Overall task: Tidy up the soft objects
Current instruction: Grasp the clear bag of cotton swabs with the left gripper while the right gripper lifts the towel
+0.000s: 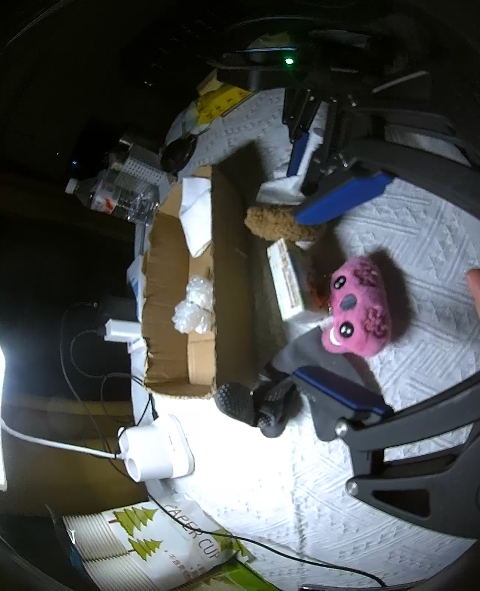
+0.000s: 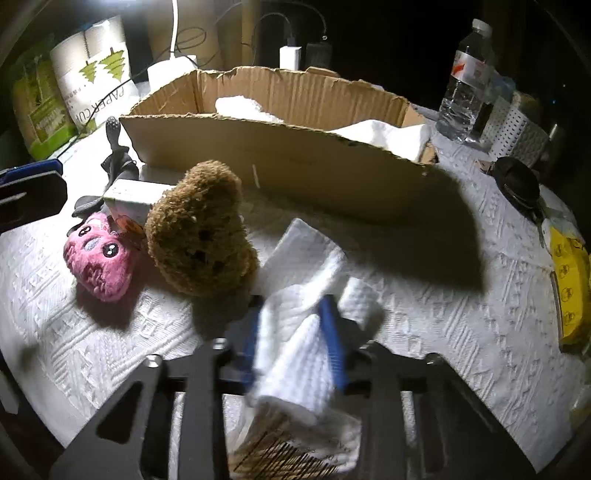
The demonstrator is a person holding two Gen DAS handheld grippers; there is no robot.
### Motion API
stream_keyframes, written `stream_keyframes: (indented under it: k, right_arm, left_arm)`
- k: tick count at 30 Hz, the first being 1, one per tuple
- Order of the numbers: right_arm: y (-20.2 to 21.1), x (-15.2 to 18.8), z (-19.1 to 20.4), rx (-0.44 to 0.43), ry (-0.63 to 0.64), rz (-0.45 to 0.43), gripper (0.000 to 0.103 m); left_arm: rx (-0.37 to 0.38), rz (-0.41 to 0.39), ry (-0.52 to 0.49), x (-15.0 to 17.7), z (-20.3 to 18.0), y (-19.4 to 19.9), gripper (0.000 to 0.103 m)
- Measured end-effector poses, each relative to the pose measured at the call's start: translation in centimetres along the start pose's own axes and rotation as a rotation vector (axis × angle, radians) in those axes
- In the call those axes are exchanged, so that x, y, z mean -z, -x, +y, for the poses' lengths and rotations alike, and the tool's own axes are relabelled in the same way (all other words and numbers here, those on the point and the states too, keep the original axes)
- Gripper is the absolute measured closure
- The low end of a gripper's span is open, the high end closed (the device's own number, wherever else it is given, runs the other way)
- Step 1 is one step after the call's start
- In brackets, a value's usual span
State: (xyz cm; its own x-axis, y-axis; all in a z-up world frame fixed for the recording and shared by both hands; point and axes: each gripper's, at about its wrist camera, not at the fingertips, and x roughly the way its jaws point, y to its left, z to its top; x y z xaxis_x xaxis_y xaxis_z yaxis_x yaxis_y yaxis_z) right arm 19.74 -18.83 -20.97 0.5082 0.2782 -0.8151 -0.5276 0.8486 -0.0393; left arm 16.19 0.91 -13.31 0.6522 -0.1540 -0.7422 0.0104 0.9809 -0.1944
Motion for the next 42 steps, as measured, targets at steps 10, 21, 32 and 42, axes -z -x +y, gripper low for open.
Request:
stream_keyframes:
  k: [10,21,32,42]
  right_arm:
    - [4.7,0.6,-3.6,-0.049,-0.095,-0.154,0.088]
    - [8.0,4.4,-7.8,-0.037,-0.161,-0.213,0.088]
    - [9.5,7.9,-11.5,-0.049,-0.254,-0.253,0.088]
    - [9.8,9.2,-12.8,-0.065,-0.283,-0.267,0.088]
  left_arm:
    - [0.01,0.017,-0.076,0.2,-4.7,-0.2,0.022]
    - [0.058,0.082,-0.156,1.8,-11.2,-2.5,0.022]
    - [0.086,0.178,-0.256,3.6,-16.3,-5.4,0.022]
    - [0.082,0.261,-0.313,6.0,-17.9,-7.9,0.032]
